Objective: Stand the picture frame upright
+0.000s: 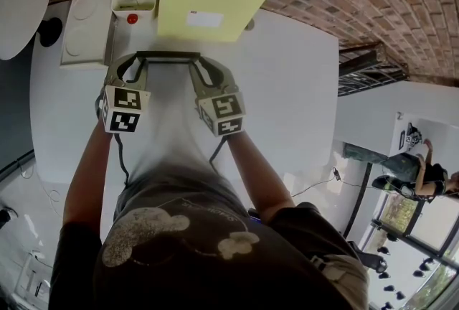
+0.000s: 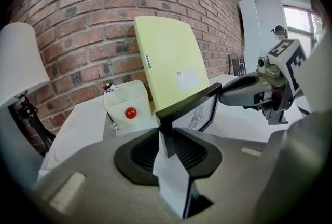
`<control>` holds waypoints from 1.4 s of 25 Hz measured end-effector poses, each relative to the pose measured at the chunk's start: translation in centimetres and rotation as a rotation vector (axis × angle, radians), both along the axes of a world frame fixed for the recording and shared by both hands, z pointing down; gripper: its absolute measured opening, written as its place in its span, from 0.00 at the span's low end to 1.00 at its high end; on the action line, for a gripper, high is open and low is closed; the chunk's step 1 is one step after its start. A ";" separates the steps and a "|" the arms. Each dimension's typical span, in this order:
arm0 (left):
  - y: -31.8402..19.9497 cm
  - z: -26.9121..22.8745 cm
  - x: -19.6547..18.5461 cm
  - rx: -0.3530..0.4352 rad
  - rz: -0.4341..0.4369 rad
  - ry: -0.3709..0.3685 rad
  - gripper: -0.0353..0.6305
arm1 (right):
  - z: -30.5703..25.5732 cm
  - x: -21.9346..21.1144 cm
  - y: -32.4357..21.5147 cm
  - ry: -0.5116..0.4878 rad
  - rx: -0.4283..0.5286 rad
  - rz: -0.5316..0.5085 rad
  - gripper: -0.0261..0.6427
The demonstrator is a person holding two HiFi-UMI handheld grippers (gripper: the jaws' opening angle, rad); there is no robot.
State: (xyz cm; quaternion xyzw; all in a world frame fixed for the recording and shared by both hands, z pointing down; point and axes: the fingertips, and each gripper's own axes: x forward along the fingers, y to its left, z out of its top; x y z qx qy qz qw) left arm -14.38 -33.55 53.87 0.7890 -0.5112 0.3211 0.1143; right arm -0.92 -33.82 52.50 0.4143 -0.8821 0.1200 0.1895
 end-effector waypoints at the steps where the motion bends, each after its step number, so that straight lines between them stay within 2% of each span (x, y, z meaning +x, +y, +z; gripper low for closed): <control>1: 0.0 0.0 0.0 0.001 -0.001 -0.002 0.20 | 0.0 0.0 0.1 -0.005 -0.007 0.000 0.17; 9: -0.1 0.2 0.4 0.002 0.015 0.002 0.26 | 0.0 -0.2 0.4 -0.026 -0.013 -0.006 0.20; 17: 0.8 0.8 0.9 -0.054 0.044 0.028 0.34 | 0.1 -0.3 0.8 -0.015 -0.035 -0.021 0.24; 23: 1.0 0.8 1.1 -0.065 0.044 0.032 0.35 | 0.2 -0.2 1.0 -0.012 -0.039 -0.018 0.24; 28: 1.0 0.8 1.0 -0.064 0.043 0.044 0.37 | 0.3 -0.2 0.9 -0.013 -0.051 -0.011 0.29; 35: 0.9 0.3 0.9 -0.050 0.031 0.052 0.38 | 0.3 0.0 1.0 0.000 -0.053 -0.001 0.29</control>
